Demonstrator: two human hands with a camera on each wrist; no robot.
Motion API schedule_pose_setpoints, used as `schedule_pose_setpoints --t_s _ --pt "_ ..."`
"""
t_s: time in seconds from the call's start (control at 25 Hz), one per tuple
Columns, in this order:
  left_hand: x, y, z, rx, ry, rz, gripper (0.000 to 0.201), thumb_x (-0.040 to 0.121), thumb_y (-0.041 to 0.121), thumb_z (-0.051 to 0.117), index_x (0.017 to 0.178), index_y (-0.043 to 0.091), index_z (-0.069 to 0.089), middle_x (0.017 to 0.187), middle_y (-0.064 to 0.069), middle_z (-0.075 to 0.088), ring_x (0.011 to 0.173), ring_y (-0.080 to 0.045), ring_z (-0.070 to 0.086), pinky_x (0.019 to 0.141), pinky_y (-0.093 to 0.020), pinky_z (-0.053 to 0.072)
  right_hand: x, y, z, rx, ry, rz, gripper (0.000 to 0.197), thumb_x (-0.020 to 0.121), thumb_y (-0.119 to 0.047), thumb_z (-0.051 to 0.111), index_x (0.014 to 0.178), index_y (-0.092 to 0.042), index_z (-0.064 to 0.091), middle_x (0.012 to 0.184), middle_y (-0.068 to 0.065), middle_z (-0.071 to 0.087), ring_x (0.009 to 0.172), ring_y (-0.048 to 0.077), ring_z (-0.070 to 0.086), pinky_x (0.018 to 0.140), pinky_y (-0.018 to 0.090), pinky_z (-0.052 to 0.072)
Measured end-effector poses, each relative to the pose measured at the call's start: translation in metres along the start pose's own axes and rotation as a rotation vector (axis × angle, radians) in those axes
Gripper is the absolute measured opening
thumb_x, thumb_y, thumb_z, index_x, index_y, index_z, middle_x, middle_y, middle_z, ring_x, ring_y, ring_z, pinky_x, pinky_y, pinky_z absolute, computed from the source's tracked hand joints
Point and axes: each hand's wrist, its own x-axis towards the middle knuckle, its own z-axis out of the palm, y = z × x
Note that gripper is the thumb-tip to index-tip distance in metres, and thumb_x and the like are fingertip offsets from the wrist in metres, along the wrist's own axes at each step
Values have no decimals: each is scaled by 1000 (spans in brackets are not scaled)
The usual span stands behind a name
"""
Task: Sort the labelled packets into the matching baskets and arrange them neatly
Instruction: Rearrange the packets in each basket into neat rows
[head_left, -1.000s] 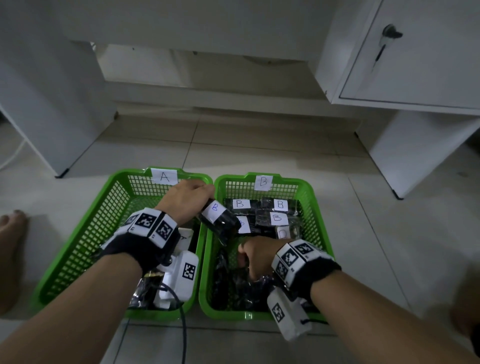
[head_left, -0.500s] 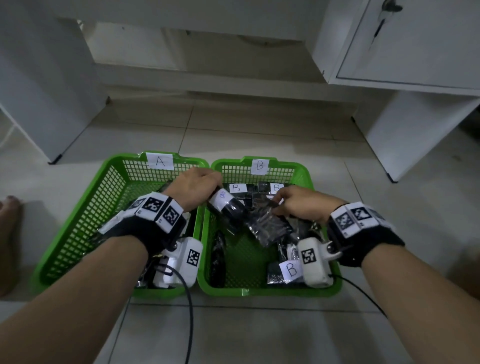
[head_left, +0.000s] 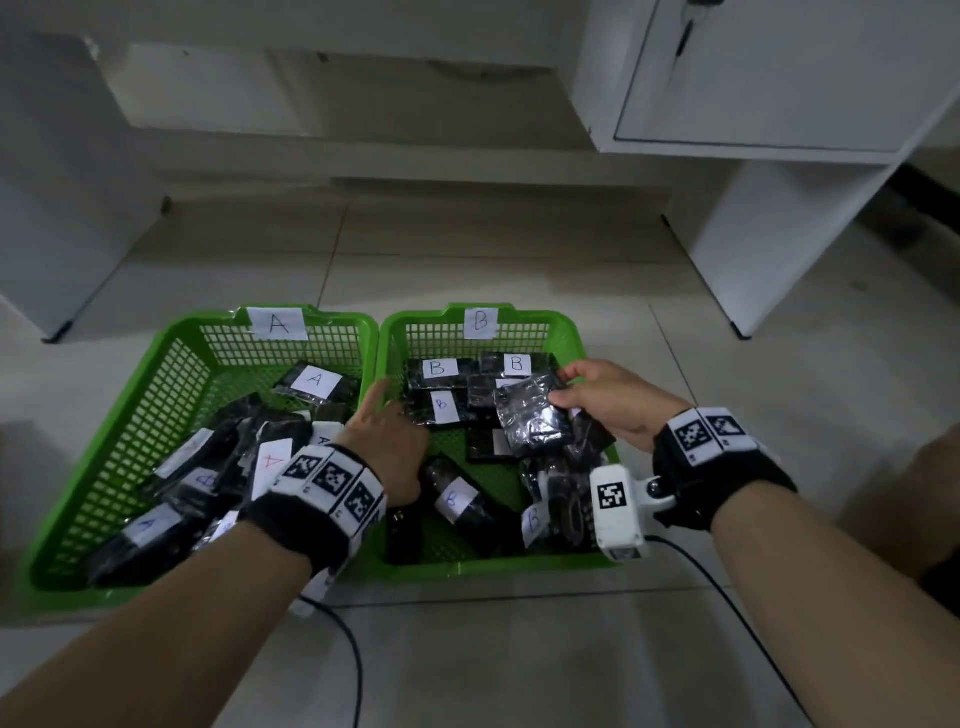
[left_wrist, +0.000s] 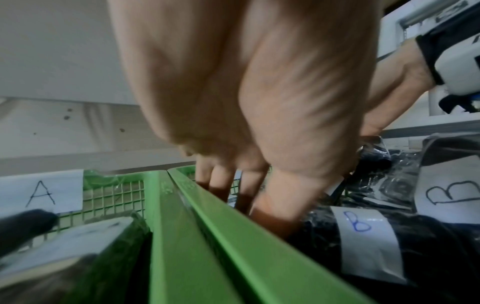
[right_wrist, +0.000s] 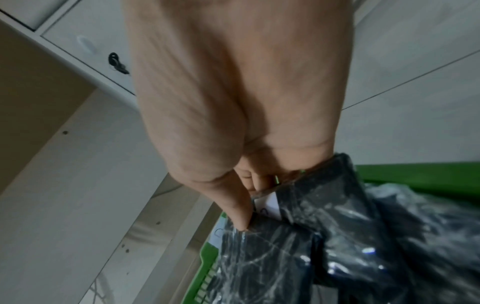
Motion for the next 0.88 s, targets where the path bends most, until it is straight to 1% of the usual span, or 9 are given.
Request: schedule_pose_setpoints --t_s 0.08,0.16,0.32,0.4,0.48,0.56,0.6,0.76,0.88 --pt "0 0 6 -3 -85 4 40 86 29 56 125 27 59 114 4 66 128 -19 49 116 -58 -17 0 8 -2 81 -14 18 15 96 -11 65 111 -9 62 109 15 68 100 31 66 100 53 53" --pt "1 -3 4 -77 -121 35 46 84 21 62 129 30 58 104 9 68 122 -14 55 115 -56 -21 0 12 0 183 -21 42 24 97 -5 63 120 -1 59 107 17 67 97 31 66 100 52 52" --pt "4 -15 -7 -158 -62 91 52 75 46 78 123 32 64 122 14 65 132 -9 46 116 -51 -22 -2 17 4 269 -48 62 29 96 -4 64 124 0 58 120 22 67 113 38 66 96 46 55" --pt "2 -26 -11 -246 -32 124 44 72 56 76 109 33 70 115 17 66 128 -8 48 119 -54 -15 -1 19 5 264 -56 59 28 93 -6 67 120 -3 60 116 19 69 109 34 68 95 45 55" --pt "0 -37 -18 -424 -23 146 44 72 70 63 90 30 72 100 15 68 109 -7 58 122 -51 4 -2 21 5 311 -83 59 27 91 -5 69 117 -4 62 111 18 72 100 31 70 93 46 56" --pt "-4 -47 -29 -649 -11 108 67 69 82 46 84 23 74 95 7 71 90 -10 64 105 -42 40 -2 22 2 378 -125 52 29 91 -5 68 120 -1 64 112 19 73 101 33 70 95 49 55" --pt "-5 -51 -33 -710 5 77 73 72 84 41 89 21 74 98 4 71 90 -15 66 93 -38 48 -2 22 1 393 -133 42 30 91 -5 68 121 -1 65 113 19 74 102 33 71 95 48 55" --pt "-3 -54 -39 -858 78 -20 65 92 70 31 113 21 69 116 -3 67 105 -22 63 93 -36 43 -4 16 -1 450 -34 -6 26 92 -9 68 118 -3 67 108 18 76 92 32 75 76 39 60" --pt "-5 -57 -38 -1004 121 -90 61 95 66 32 95 19 70 89 -8 73 84 -23 68 95 -40 49 -3 12 -4 480 89 -2 30 89 -10 72 117 0 67 103 20 76 84 31 75 70 38 60"
